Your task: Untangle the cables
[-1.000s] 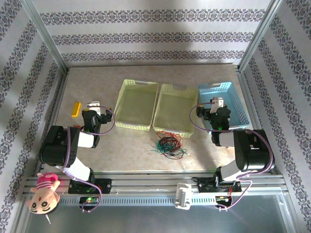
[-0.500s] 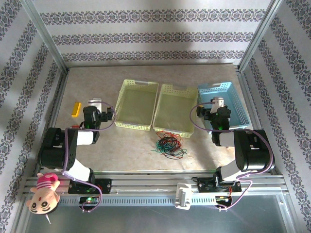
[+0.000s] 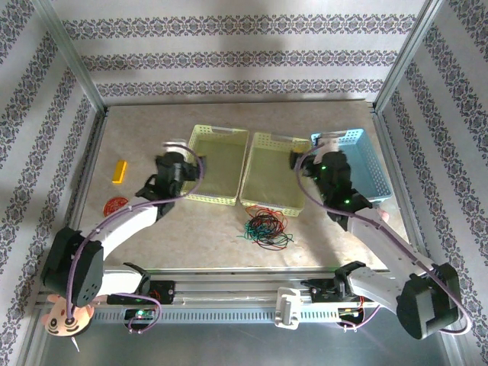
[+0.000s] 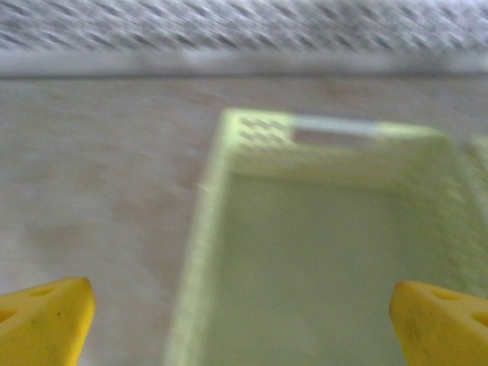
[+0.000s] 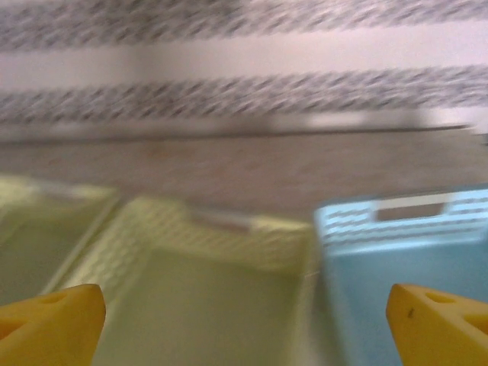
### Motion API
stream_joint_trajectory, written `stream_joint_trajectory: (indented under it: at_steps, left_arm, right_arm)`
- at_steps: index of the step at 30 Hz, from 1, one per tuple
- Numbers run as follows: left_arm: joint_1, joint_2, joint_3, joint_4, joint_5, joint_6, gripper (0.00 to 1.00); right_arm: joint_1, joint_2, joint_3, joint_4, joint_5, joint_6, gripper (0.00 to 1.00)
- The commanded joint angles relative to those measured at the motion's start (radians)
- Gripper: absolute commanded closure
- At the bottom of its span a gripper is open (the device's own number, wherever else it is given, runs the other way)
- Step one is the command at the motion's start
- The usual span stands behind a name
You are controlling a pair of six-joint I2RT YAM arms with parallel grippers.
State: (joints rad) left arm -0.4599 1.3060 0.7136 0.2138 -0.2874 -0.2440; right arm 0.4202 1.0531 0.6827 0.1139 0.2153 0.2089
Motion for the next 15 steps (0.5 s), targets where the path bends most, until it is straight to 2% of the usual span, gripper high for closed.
stream_joint_trajectory:
  at_steps: [1,4,10,12,15]
  left_arm:
    - [-0.144,0.021,-0.015,-0.07,-0.051,-0.109,0.01]
    - [-0.236,0.013,-0.03,-0.049,-0.052,-0.139,0.01]
    - [-0.348,0.001,-0.029,-0.071,0.044,-0.102,0.01]
    - [-0.37,0.005,-0.025,-0.097,0.092,-0.078,0.01]
    - [-0.399,0.0,-0.02,-0.139,0.155,-0.054,0.01]
  right_arm:
    - [0.105,0.012,0.027,-0.202,-0.107,0.074,0.06]
    - [0.162,0.05,0.052,-0.263,-0.219,0.095,0.1]
    - [0.211,0.078,0.057,-0.386,-0.334,0.065,0.2]
    - [0.23,0.075,0.056,-0.429,-0.34,0.057,0.24]
    - [0.252,0.048,0.041,-0.475,-0.31,0.071,0.24]
